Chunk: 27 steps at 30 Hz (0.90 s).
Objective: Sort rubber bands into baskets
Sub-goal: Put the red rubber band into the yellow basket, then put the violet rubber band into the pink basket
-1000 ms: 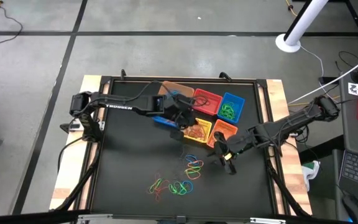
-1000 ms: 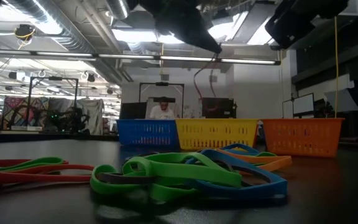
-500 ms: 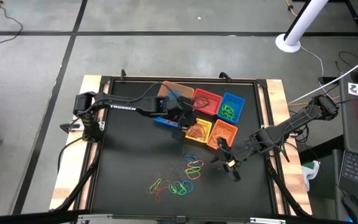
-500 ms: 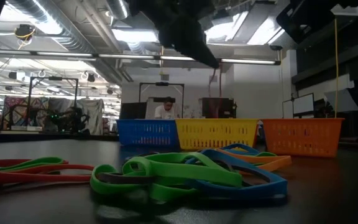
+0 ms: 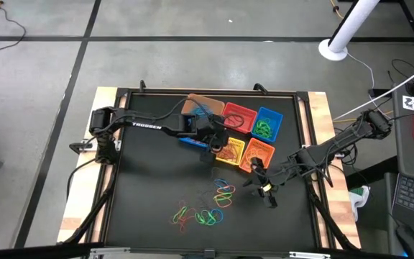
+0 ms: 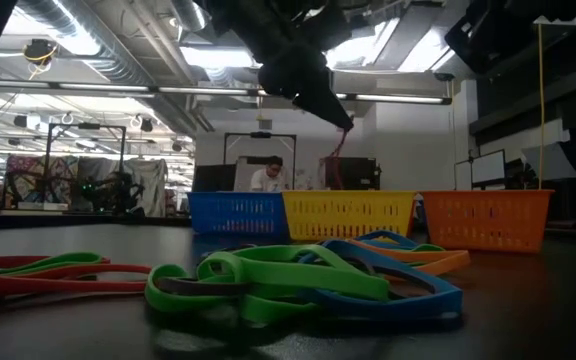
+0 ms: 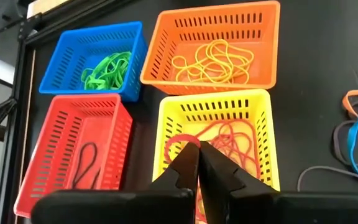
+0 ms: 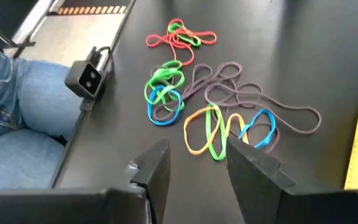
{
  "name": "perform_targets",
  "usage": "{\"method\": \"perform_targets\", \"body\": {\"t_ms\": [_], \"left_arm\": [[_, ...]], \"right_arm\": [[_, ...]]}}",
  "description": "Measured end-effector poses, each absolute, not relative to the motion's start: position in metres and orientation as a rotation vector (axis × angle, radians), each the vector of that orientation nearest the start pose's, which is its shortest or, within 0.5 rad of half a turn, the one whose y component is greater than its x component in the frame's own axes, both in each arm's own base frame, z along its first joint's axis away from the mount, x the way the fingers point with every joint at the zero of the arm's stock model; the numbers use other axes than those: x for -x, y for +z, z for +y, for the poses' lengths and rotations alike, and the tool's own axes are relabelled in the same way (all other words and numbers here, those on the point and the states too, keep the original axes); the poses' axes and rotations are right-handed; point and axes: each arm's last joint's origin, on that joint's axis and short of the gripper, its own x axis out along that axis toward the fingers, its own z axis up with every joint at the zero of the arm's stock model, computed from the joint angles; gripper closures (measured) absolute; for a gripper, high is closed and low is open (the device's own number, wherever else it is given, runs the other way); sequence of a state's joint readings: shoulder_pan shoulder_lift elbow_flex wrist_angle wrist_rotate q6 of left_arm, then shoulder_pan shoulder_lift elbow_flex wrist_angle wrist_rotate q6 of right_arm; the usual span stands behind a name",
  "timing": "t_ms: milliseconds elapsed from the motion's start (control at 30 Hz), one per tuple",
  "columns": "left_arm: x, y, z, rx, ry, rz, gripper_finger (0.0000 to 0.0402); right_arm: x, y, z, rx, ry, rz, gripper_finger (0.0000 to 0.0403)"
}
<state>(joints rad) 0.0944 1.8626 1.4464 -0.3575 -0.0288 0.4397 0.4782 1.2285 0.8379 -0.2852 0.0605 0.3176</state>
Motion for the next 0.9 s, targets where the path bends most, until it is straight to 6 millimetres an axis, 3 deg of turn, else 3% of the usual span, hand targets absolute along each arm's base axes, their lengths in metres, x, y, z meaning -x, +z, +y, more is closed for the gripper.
{"method": "perform_targets", "body": {"t_ms": [133,333,433,900], "left_arm": [[-0.413,0.243,0.040,-0.364,-0.044,0.788,0.0375],[-0.415,0.236,0.039,-0.279,-0.013,0.806,0.0288],[-0.414,0.235,0.036,-0.205,0.011,0.815,0.0263],[-0.393,0.226,-0.012,0.023,0.011,1.060,0.0251]], "right_arm": [[-0.228,0.253,0.116,-0.117,0.289,0.722,0.0247],[-0.228,0.253,0.116,-0.117,0.289,0.723,0.0247],[-0.228,0.253,0.116,-0.116,0.289,0.724,0.0247],[-0.228,0.252,0.113,-0.080,0.217,0.717,0.0247]]}}
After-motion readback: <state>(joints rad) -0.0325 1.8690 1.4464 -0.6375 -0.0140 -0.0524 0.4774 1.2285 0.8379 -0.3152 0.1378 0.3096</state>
